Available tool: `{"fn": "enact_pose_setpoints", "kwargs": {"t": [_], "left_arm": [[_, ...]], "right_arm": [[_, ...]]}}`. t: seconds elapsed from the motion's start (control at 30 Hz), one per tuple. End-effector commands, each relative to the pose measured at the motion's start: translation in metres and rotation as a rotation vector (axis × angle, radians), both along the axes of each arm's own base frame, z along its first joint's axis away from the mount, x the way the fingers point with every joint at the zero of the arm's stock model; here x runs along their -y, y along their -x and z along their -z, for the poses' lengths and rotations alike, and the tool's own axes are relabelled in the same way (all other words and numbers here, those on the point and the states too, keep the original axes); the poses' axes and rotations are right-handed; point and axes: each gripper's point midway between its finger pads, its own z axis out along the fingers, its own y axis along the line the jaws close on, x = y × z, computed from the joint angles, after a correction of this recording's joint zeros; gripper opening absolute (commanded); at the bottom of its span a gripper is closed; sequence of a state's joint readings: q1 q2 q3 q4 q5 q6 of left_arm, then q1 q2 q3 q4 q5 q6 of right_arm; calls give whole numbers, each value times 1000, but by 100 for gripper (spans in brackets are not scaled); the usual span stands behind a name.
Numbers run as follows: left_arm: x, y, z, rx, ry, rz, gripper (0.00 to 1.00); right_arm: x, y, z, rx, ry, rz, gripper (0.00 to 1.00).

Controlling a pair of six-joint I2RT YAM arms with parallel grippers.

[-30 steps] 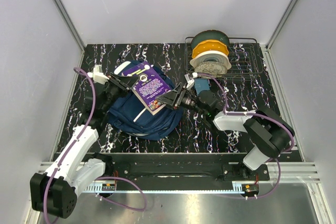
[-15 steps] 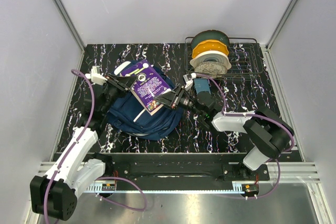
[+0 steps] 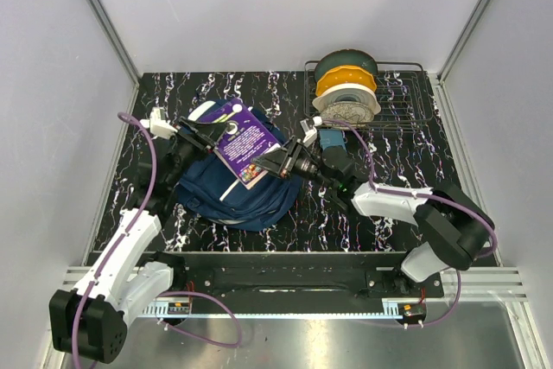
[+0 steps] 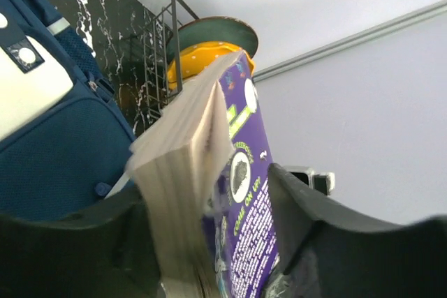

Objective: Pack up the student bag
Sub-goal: Pick up the book from the center of the board.

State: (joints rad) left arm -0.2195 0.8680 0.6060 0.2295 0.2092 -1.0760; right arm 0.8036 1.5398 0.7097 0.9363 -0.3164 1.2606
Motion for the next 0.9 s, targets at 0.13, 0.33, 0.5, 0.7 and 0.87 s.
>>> {"fn": "enact_pose_setpoints", "kwargs": {"t": [0.13, 0.33, 0.5, 0.7, 0.87], "left_arm": [[15, 9, -48, 187, -191, 129, 91], [16, 7, -61, 219, -283, 156, 99], [10, 10, -49, 156, -388, 161, 99], [0, 15, -28, 98, -501, 163, 99], [5, 13, -21, 77, -544, 205, 99]], "right_arm": [[26, -9, -36, 93, 76, 178, 0], [64, -5, -33, 94, 150, 304, 0], [92, 6, -25, 85, 217, 359, 0], [134, 16, -24, 88, 269, 469, 0], [166, 20, -24, 86, 330, 572, 0]]}}
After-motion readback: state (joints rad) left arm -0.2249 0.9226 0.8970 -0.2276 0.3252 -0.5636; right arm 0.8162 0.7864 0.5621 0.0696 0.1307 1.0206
